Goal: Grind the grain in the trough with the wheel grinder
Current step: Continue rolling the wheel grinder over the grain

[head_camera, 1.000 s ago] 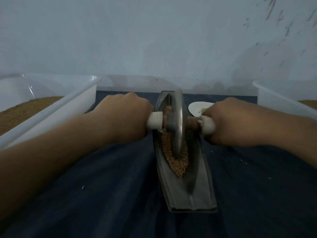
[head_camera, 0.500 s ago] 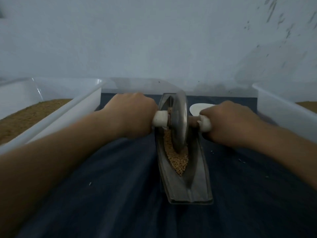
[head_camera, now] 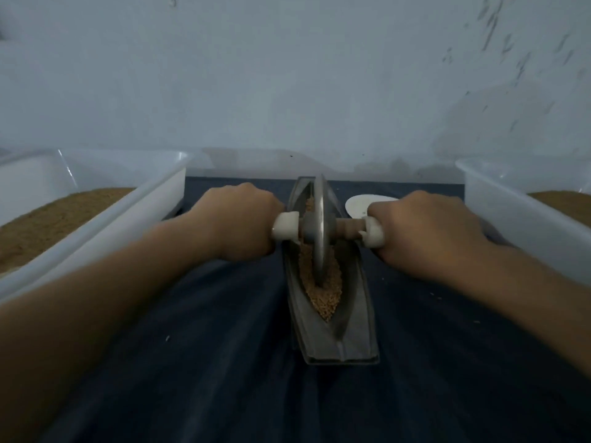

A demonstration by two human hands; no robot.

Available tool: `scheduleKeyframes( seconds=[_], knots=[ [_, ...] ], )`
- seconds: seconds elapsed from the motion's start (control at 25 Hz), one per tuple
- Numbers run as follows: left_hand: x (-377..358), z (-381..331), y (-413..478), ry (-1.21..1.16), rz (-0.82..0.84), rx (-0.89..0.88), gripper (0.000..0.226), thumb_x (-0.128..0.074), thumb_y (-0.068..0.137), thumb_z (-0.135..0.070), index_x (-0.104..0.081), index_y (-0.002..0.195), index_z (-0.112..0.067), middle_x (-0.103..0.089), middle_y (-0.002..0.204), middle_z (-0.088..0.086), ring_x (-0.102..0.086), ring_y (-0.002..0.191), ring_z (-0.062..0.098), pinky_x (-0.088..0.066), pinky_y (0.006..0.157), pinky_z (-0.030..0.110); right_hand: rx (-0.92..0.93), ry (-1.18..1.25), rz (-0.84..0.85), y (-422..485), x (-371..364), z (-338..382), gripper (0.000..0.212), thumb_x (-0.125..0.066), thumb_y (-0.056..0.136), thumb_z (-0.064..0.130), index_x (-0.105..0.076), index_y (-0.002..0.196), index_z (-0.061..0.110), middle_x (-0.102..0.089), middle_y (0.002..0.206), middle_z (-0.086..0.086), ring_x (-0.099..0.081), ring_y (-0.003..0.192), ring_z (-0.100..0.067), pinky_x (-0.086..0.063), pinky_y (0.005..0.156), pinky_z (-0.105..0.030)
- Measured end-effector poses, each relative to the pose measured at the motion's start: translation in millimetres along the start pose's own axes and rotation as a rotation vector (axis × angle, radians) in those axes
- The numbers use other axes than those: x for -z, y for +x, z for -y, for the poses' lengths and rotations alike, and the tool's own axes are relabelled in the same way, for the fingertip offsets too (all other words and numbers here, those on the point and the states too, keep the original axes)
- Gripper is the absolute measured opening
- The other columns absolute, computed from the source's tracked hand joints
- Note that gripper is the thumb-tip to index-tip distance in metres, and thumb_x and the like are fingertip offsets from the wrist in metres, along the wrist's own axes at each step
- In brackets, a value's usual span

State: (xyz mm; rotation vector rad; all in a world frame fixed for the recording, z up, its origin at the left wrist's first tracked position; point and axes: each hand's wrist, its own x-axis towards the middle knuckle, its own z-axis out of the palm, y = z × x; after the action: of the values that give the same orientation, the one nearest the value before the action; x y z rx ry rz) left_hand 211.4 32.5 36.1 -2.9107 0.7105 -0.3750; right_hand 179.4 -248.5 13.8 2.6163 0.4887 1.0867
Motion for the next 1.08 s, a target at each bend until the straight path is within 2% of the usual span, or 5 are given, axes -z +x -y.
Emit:
scheduleKeyframes(
  seconds=[0.12, 0.4, 0.56, 0.88, 1.08],
  knots=[
    [-13.7, 8.1, -7.7, -0.041, 0.011, -0.021, 0.015, -0.052, 0.060, -0.053, -0.048, 0.067, -0.041, -0.057, 0.068, -0.012, -0.055, 0.062, 0.012, -0.051, 0.057, 0.033, 0.061, -0.048, 0.043, 11.2, -2.0, -2.8, 0.030, -0.056, 0.066, 0.049, -0.032, 0.059, 0.034, -0.024, 0.047, 0.015, -0.019, 0.039, -0.003, -0.014, 0.044, -0.013],
    [4.4, -7.3, 37.3, 0.153, -0.131, 0.140, 0.016, -0.060, 0.085, -0.036, -0.065, 0.099, -0.032, -0.059, 0.085, -0.002, -0.059, 0.076, 0.024, -0.043, 0.063, 0.035, -0.196, 0.116, 0.303, 46.9, -11.1, 4.9, 0.016, -0.064, 0.087, 0.041, -0.055, 0.081, 0.029, -0.058, 0.077, 0.003, -0.058, 0.070, -0.023, -0.041, 0.057, -0.029],
    [-8.4, 13.0, -16.2, -0.082, 0.015, 0.007, 0.022, -0.054, 0.053, -0.061, -0.055, 0.074, -0.053, -0.053, 0.056, -0.014, -0.051, 0.053, 0.002, -0.043, 0.050, 0.025, 0.029, -0.019, -0.012, 0.4, 0.2, -2.2, 0.030, -0.057, 0.068, 0.051, -0.030, 0.068, 0.038, -0.025, 0.047, 0.016, -0.023, 0.037, -0.006, -0.013, 0.044, -0.014],
    [11.5, -0.8, 50.5, 0.177, -0.056, 0.181, 0.017, -0.060, 0.084, -0.037, -0.066, 0.098, -0.029, -0.057, 0.086, -0.001, -0.058, 0.076, 0.024, -0.045, 0.064, 0.035, -0.299, 0.158, 0.333, 54.2, -22.5, 5.5, 0.014, -0.062, 0.089, 0.037, -0.055, 0.080, 0.029, -0.054, 0.075, 0.005, -0.055, 0.072, -0.022, -0.038, 0.058, -0.029],
    [-4.2, 4.8, -6.0, 0.285, -0.309, -0.075, 0.027, -0.056, 0.059, -0.049, -0.032, 0.056, -0.037, -0.027, 0.051, -0.016, -0.028, 0.041, 0.008, -0.017, 0.043, 0.015, -0.109, 0.059, 0.127, -11.5, 0.5, -2.3, 0.020, -0.055, 0.058, 0.050, -0.046, 0.070, 0.037, -0.027, 0.048, 0.018, -0.028, 0.039, 0.001, -0.012, 0.039, -0.015]
  ],
)
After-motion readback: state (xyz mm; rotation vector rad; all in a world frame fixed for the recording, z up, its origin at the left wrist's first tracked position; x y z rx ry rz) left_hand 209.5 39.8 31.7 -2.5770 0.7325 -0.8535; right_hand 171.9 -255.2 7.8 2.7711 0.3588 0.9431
